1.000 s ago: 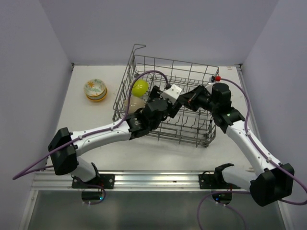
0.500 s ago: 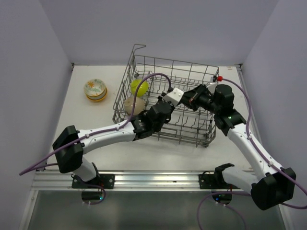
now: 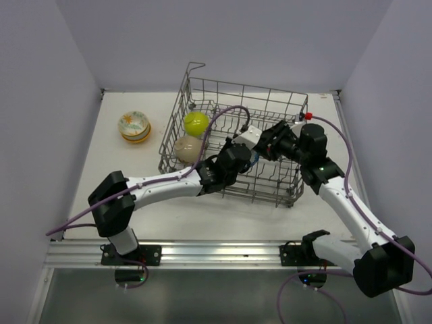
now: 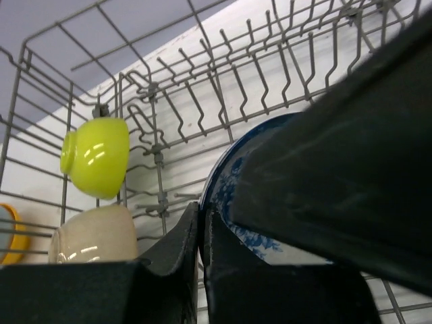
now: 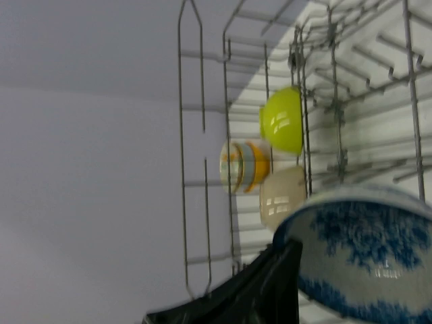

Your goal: Unload the bowls from the dish rack

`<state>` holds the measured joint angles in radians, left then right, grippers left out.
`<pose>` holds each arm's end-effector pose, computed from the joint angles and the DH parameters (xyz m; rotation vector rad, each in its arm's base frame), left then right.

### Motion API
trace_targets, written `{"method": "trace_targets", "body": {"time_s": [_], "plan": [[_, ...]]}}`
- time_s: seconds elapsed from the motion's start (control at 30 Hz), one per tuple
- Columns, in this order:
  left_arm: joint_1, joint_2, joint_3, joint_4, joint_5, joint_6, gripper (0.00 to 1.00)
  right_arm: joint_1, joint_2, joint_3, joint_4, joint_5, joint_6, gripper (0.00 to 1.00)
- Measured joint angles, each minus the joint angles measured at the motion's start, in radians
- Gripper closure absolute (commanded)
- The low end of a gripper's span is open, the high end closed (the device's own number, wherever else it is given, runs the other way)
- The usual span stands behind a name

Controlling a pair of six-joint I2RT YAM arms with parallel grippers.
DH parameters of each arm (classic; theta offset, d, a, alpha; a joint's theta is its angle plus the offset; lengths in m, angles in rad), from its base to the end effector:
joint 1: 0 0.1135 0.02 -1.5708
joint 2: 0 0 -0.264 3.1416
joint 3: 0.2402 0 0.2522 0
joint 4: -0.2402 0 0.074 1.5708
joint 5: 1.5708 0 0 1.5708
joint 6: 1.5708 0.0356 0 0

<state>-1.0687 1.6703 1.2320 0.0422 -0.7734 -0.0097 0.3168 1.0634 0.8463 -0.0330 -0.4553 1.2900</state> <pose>0.2072 -0.3257 0.2882 0.4843 1.7860 0.0136 0.2294 0.0917 0.3238 0.6345 1.9905 1.4800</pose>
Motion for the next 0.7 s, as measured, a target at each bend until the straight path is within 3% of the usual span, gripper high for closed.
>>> {"method": "trace_targets", "body": {"time_s": [0.17, 0.33, 0.7], "plan": [[0.038, 0.014, 0.014, -0.023, 0.003, -0.050, 1.00, 0.001, 0.000, -0.029, -0.003, 0.018, -0.006, 0.46], [0.163, 0.013, 0.014, -0.076, 0.092, -0.119, 1.00, -0.003, -0.013, -0.079, -0.022, 0.018, -0.010, 0.43], [0.327, -0.027, 0.094, -0.251, 0.385, -0.288, 1.00, -0.041, -0.233, -0.091, -0.161, 0.131, -0.132, 0.32]]}}
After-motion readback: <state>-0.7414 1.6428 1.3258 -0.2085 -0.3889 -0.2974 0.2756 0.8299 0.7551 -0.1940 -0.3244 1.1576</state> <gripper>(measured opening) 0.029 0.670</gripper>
